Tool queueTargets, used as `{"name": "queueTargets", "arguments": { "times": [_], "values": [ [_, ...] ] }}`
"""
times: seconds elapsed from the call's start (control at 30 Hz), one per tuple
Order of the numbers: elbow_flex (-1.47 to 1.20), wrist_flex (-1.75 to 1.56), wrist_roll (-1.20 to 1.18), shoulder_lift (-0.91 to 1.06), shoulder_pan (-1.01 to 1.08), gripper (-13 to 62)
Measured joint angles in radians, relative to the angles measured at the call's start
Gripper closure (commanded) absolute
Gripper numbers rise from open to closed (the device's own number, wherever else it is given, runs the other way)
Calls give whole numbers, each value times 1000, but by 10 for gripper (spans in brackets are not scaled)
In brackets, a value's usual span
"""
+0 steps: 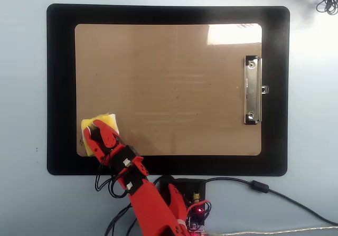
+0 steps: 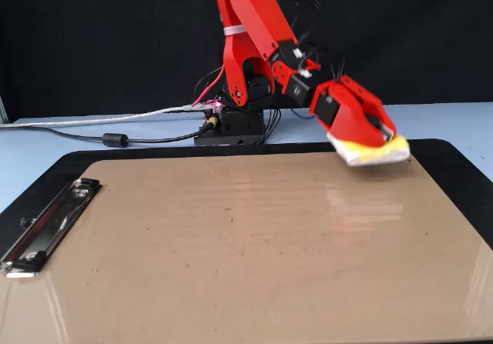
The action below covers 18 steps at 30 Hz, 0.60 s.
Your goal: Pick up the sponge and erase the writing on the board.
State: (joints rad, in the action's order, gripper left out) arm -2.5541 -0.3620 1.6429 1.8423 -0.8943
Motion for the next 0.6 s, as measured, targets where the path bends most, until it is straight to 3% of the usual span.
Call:
{"name": "queueTargets", "arguments": {
  "times": [0.27, 0.3, 0.37, 0.4, 0.5, 0.6],
  "values": [
    [57, 0, 12, -78, -161, 569],
    [60, 0, 14, -100, -172, 518],
    [61, 0, 14, -106, -181, 257],
    [63, 0, 15, -106, -184, 168],
    [95, -2, 14, -89, -179, 157],
    [106, 26, 15, 83, -163, 159]
  ]
}}
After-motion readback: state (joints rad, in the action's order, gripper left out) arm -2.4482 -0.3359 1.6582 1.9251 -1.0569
